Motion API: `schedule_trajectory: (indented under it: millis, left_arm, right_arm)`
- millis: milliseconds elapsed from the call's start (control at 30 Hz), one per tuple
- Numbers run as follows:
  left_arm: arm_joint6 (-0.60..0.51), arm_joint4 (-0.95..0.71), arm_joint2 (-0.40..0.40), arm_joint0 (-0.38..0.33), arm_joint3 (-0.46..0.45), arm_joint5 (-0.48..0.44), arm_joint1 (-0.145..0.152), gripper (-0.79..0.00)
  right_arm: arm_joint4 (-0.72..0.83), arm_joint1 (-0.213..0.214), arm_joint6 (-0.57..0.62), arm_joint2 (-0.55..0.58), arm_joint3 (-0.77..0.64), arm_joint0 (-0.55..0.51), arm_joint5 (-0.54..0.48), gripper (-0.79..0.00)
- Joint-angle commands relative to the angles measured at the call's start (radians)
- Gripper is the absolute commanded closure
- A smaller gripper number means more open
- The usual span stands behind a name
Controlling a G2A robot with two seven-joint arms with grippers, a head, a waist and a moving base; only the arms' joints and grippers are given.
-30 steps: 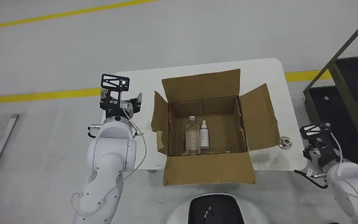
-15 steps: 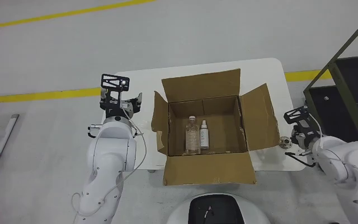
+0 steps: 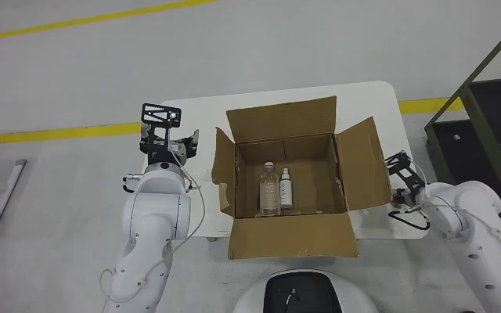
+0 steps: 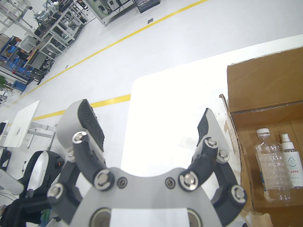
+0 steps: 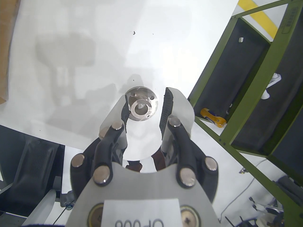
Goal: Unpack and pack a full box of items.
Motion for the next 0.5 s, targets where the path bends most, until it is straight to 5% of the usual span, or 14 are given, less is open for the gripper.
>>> schedule_trajectory:
  millis: [0,467]
  left_arm:
    - [0.0,0.0,0.0,0.0,0.0,0.0,0.0,-0.785]
    - [0.0,0.0,0.0,0.0,0.0,0.0,0.0,-0.785]
  right_arm:
    - [0.001,0.001,0.015,-0.002,0.008,0.001,-0.001,-0.336]
    - [0.0,0.001,0.033,-0.039,0.063,0.024,0.0,-0.339]
